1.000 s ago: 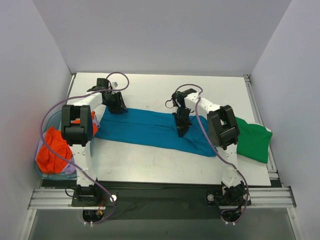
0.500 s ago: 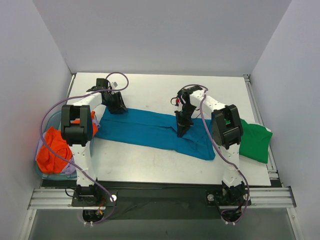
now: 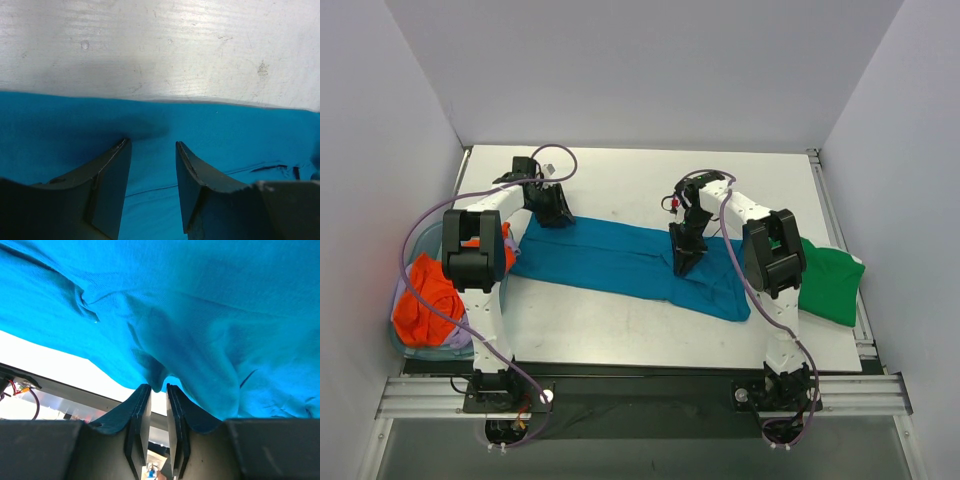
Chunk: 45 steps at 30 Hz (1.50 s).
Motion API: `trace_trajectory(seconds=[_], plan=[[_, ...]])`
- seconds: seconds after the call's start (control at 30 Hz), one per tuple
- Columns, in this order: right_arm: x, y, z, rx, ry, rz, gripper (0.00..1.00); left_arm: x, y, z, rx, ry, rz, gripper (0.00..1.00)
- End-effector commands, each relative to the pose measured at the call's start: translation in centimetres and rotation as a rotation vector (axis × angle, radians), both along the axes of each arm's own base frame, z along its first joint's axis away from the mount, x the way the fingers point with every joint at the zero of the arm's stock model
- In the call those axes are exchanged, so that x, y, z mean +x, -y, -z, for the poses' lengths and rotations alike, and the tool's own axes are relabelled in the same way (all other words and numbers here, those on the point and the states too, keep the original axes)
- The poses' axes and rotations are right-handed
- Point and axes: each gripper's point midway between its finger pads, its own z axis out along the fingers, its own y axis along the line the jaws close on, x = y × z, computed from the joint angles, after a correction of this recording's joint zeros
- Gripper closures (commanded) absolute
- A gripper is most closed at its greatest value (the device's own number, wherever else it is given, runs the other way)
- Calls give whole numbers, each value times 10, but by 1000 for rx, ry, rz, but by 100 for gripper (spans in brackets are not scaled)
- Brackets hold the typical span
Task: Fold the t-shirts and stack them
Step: Fold the other side of the tshirt into a rectangle
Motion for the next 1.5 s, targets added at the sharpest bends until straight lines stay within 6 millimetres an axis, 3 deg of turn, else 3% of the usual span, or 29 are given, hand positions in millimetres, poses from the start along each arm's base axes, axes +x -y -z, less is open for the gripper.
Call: trace_trajectory(seconds=[0.0, 0.13, 0.33, 0.47, 0.67, 0.97, 1.03, 1.17, 1.27, 1.37, 1.47], plan=[[-5, 3, -15, -16, -11, -12, 81, 7, -1, -12, -12, 49, 1, 49], [-5, -1, -14, 5, -22, -13, 90, 7, -1, -11, -12, 48, 3, 49], [-6, -4, -10, 21, -44, -16, 92, 7, -2, -10, -14, 43, -1, 49], [-7, -15, -18, 93, -59, -9, 98, 8, -4, -9, -13, 44, -3, 49], [-16, -37, -35, 241, -135, 18, 98, 7, -3, -6, -15, 35, -4, 49], [-21, -48, -29, 300, -218, 25, 96, 5, -4, -5, -15, 31, -5, 49], [-20, -49, -31, 308, -214, 23, 91, 5, -4, -5, -14, 31, -4, 49], [-11, -46, -35, 297, -166, 18, 63, 7, -4, -7, -18, 37, -6, 49], [-3, -37, -40, 265, -116, 32, 50, 9, -4, -11, -18, 43, -10, 49], [13, -12, -42, 195, -27, 75, 45, 9, -5, -13, -9, 43, -10, 49], [35, 28, -42, 79, 75, 144, 45, 7, -8, -11, 12, 31, -15, 49]])
